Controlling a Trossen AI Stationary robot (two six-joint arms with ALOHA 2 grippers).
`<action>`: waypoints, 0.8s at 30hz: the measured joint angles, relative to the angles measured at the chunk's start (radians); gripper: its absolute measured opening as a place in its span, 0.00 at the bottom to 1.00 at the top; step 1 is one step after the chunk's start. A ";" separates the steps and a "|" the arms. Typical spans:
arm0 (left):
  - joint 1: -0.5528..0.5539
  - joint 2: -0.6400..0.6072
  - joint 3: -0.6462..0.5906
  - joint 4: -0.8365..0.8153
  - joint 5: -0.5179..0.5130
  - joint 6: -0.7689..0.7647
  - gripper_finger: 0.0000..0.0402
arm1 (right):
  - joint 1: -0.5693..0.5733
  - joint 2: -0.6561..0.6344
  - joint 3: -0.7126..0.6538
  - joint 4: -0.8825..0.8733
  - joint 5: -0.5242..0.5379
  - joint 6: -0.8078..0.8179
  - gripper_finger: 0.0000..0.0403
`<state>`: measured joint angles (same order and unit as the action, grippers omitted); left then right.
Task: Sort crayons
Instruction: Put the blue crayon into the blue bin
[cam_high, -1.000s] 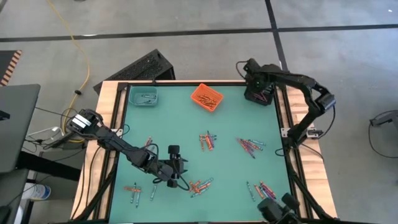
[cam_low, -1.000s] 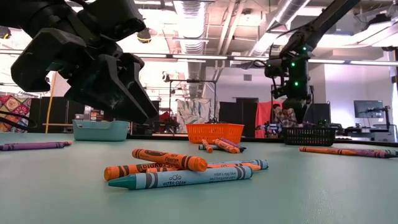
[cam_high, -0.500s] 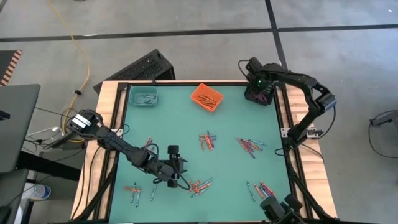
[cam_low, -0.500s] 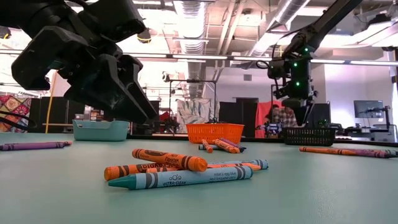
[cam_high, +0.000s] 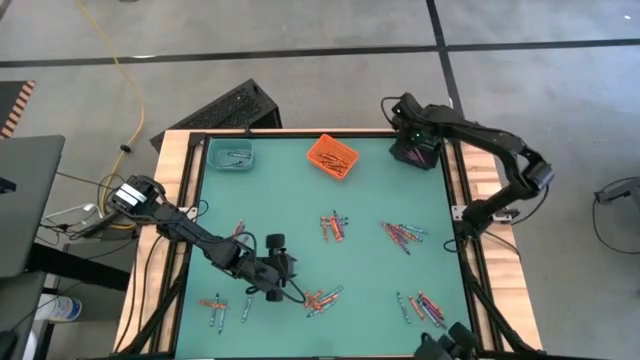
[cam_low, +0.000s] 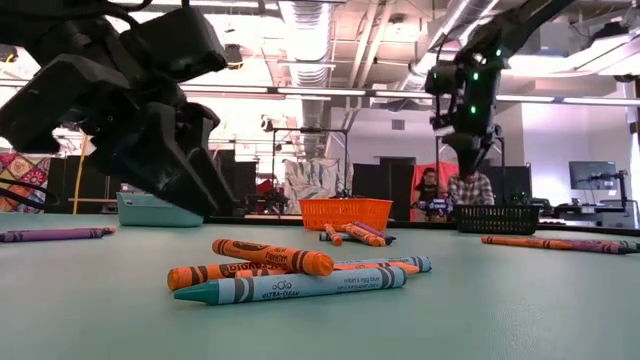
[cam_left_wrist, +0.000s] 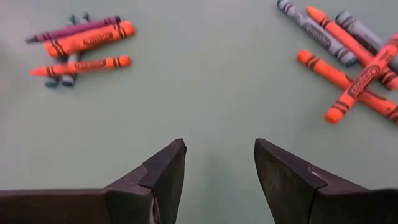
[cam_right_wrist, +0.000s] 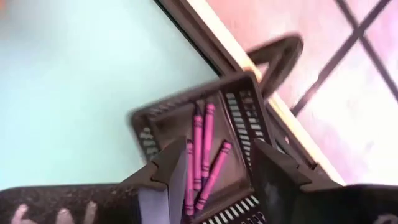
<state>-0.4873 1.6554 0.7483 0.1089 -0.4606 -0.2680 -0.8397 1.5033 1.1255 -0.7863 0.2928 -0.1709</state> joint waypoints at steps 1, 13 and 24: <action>0.000 0.000 0.000 -0.012 0.014 -0.010 0.46 | 0.019 -0.017 0.000 0.002 -0.003 0.006 0.42; -0.088 -0.042 0.048 -0.341 0.191 -0.268 0.46 | 0.363 -0.152 0.000 -0.016 -0.071 0.049 0.42; -0.274 -0.137 0.212 -0.656 0.190 -0.567 0.46 | 0.684 -0.127 0.000 0.020 -0.061 0.106 0.42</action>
<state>-0.7609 1.5181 0.9607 -0.5471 -0.2706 -0.8352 -0.1557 1.3758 1.1255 -0.7658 0.2323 -0.0647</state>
